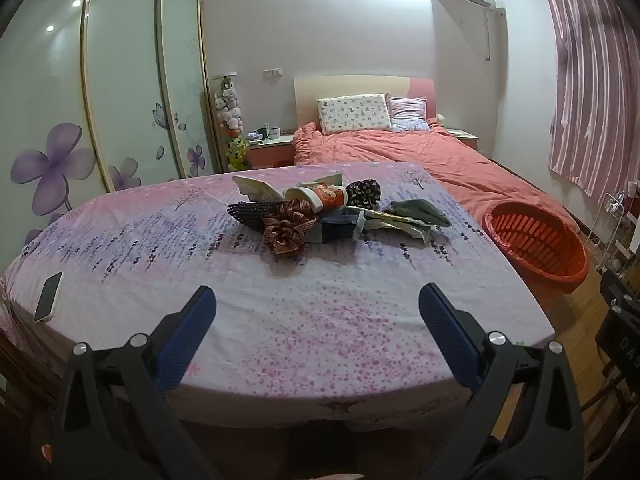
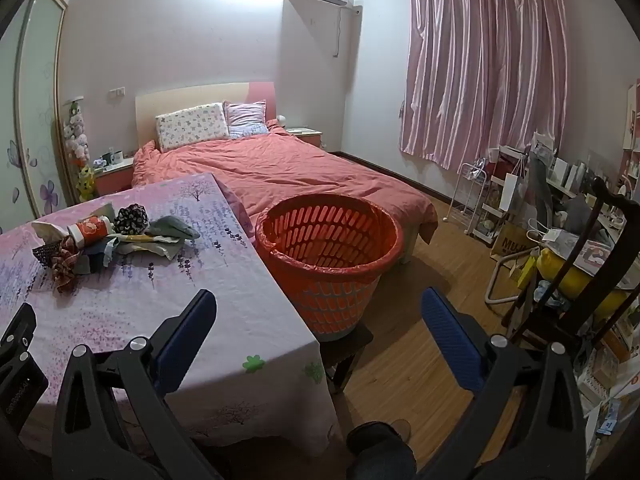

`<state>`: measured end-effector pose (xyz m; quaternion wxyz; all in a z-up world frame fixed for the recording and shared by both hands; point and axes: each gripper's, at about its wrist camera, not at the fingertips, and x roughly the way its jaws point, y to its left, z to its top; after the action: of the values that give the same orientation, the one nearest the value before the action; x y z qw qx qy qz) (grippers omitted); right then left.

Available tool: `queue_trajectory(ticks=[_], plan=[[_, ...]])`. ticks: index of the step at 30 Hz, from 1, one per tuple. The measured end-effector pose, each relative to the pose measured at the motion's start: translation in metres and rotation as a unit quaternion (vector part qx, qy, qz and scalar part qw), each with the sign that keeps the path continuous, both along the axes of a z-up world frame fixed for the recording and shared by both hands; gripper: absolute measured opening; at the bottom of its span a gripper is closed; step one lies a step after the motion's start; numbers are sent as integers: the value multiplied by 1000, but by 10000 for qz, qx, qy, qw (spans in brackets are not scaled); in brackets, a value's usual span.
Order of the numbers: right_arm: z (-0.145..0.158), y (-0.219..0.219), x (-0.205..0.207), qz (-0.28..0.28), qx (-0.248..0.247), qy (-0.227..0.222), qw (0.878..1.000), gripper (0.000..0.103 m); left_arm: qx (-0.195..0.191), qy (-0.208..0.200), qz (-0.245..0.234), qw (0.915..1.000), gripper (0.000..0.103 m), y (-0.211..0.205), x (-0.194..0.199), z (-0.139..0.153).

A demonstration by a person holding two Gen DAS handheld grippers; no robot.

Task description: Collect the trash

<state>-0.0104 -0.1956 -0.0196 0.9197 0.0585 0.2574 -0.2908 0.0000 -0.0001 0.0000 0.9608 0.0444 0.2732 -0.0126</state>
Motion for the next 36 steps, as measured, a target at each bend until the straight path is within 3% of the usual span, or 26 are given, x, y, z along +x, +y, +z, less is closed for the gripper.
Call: queue_trajectory(ticks=[36], plan=[[-1, 2, 1, -8, -13, 29, 10000, 101, -66, 35, -2, 10000, 99, 1, 0, 0]])
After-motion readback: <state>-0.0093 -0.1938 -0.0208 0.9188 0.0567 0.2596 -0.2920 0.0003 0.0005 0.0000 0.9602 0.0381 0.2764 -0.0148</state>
